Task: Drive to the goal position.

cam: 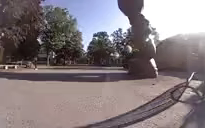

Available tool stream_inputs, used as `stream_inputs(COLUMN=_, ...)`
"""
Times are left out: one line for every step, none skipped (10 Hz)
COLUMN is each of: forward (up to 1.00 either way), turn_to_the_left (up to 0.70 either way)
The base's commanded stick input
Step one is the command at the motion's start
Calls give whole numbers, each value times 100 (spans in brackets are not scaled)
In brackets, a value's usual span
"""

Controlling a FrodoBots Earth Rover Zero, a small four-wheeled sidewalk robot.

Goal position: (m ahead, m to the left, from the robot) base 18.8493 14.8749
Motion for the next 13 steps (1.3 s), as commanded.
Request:
stream_inputs(forward=60, turn_to_the_left=0)
stream_inputs(forward=60, turn_to_the_left=0)
stream_inputs(forward=60, turn_to_the_left=0)
stream_inputs(forward=60, turn_to_the_left=0)
stream_inputs(forward=60, turn_to_the_left=0)
stream_inputs(forward=60, turn_to_the_left=0)
stream_inputs(forward=60, turn_to_the_left=0)
stream_inputs(forward=60, turn_to_the_left=0)
stream_inputs(forward=60, turn_to_the_left=0)
stream_inputs(forward=60, turn_to_the_left=0)
stream_inputs(forward=60, turn_to_the_left=0)
stream_inputs(forward=60, turn_to_the_left=0)
stream_inputs(forward=60, turn_to_the_left=0)
